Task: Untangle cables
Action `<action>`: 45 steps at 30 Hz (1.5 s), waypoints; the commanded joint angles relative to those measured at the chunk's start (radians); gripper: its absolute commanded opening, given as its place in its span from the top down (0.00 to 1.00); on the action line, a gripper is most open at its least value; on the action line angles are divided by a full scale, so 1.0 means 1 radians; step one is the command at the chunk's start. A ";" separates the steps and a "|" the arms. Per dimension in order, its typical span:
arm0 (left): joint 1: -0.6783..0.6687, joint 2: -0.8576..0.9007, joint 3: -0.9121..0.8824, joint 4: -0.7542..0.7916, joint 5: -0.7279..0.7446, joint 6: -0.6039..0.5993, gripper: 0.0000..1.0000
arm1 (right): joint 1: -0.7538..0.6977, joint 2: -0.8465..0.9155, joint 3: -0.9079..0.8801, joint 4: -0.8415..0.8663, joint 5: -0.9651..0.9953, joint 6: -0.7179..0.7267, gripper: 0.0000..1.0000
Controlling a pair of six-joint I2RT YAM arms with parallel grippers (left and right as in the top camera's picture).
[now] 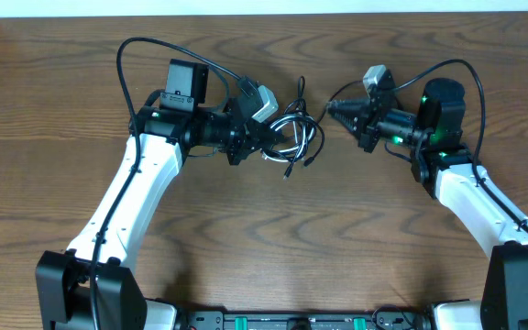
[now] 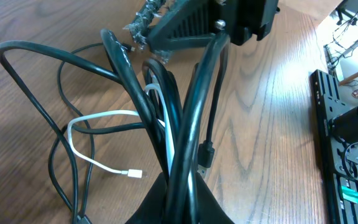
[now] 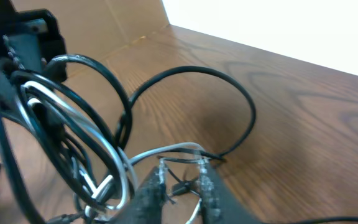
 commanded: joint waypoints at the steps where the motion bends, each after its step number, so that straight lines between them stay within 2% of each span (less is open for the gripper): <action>1: 0.005 -0.003 0.006 -0.002 0.009 -0.009 0.92 | -0.005 -0.019 0.006 0.001 -0.115 0.009 0.56; 3: 0.005 -0.003 0.006 -0.002 0.009 -0.009 0.92 | -0.004 -0.019 0.006 0.001 -0.178 0.007 0.37; 4: 0.005 -0.003 0.006 -0.002 0.010 -0.009 0.92 | -0.004 -0.019 0.006 0.002 -0.200 0.005 0.32; 12: 0.004 -0.003 0.006 0.004 0.079 -0.008 0.92 | 0.045 -0.019 0.006 0.002 -0.232 -0.037 0.30; 14: 0.004 -0.003 0.006 0.010 0.117 -0.008 0.92 | 0.067 -0.019 0.006 0.001 -0.195 -0.048 0.39; 15: 0.004 -0.003 0.006 0.014 0.132 -0.008 0.92 | 0.075 -0.019 0.006 0.002 -0.167 -0.047 0.50; 16: 0.004 -0.003 0.006 0.017 0.149 -0.008 0.92 | 0.082 -0.019 0.006 0.001 -0.135 -0.047 0.71; 17: 0.004 -0.003 0.006 0.018 0.154 -0.008 0.92 | 0.086 -0.019 0.006 0.001 -0.106 -0.047 0.84; 19: 0.003 -0.003 0.006 0.019 0.153 -0.008 0.92 | 0.085 -0.019 0.006 0.001 -0.081 -0.047 0.97; 20: 0.003 -0.003 0.006 0.019 0.153 -0.008 0.93 | 0.085 -0.019 0.006 0.001 -0.081 -0.047 0.99; 23: 0.003 -0.003 0.006 0.019 0.152 -0.008 0.93 | 0.084 -0.019 0.006 -0.013 0.014 -0.024 0.99; 29: 0.005 -0.003 0.006 0.002 0.103 -0.008 0.92 | 0.061 -0.019 0.006 -0.113 0.367 0.053 0.99; 36: 0.005 -0.003 0.006 -0.002 0.092 -0.008 0.92 | 0.042 -0.019 0.006 -0.138 0.409 0.055 0.99; 38: 0.004 -0.003 0.006 -0.002 0.098 -0.008 0.92 | 0.042 -0.019 0.006 -0.127 0.337 0.053 0.99; 39: 0.004 -0.003 0.006 -0.002 0.101 -0.008 0.92 | 0.039 -0.019 0.006 -0.085 0.184 0.038 0.98; 42: 0.005 -0.003 0.006 0.000 0.101 -0.008 0.92 | 0.036 -0.019 0.006 0.053 -0.115 0.028 0.82; 45: 0.004 -0.003 0.006 0.016 0.124 -0.007 0.92 | 0.046 -0.019 0.006 0.156 -0.232 0.066 0.76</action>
